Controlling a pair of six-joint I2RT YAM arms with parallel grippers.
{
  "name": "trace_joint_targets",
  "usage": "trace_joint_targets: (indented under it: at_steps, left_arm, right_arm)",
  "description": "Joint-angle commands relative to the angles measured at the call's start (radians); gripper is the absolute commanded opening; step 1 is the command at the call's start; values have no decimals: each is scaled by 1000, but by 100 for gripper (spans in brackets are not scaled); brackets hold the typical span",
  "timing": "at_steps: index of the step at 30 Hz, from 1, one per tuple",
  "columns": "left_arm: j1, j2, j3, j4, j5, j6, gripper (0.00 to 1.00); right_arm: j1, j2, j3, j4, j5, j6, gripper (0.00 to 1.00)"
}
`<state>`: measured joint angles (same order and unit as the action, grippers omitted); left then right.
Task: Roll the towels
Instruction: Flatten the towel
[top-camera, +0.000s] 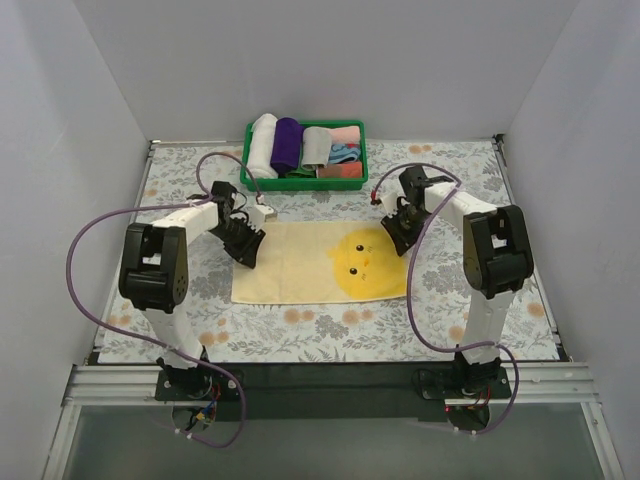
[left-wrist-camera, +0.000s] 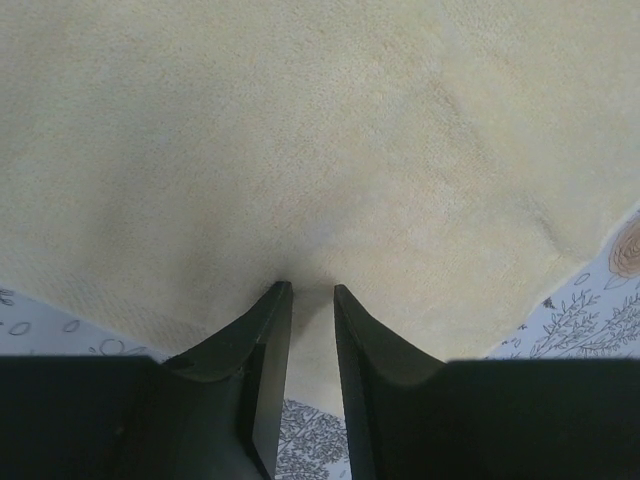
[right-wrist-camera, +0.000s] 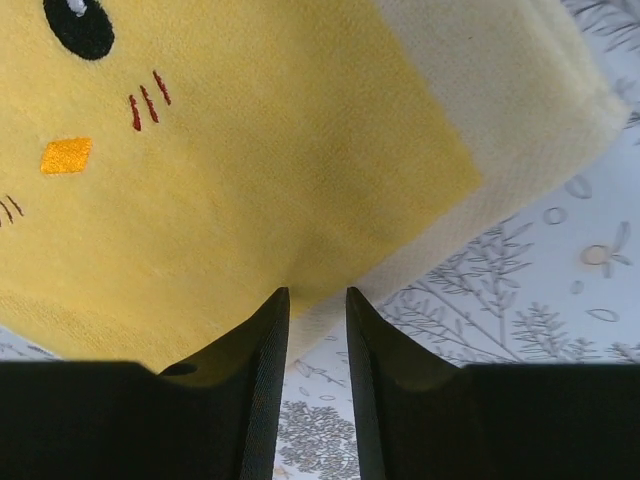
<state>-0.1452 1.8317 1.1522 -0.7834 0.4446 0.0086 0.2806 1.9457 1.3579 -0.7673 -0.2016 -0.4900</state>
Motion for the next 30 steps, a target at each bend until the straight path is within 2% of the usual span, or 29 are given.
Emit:
trace_joint_targets:
  at_steps: [1, 5, 10, 13, 18, 30]
  left_arm:
    - [24, 74, 61, 78, -21, -2, 24]
    - [24, -38, 78, 0, 12, 46, 32]
    - [24, -188, 9, -80, 8, 135, 33]
    - [24, -256, -68, -93, -20, 155, 33]
    - [25, -290, -161, -62, -66, 169, 31]
    - [24, -242, -256, 18, -106, 168, 28]
  right_arm:
    - [-14, 1, 87, 17, 54, 10, 32]
    - [-14, -108, 66, -55, -19, -12, 36]
    - [-12, -279, -63, -110, -91, 1, 33]
    - [-1, -303, -127, -144, -145, 28, 33]
    - [52, -304, -215, -118, -173, 65, 31]
    - [83, -208, -385, 46, 13, 111, 27]
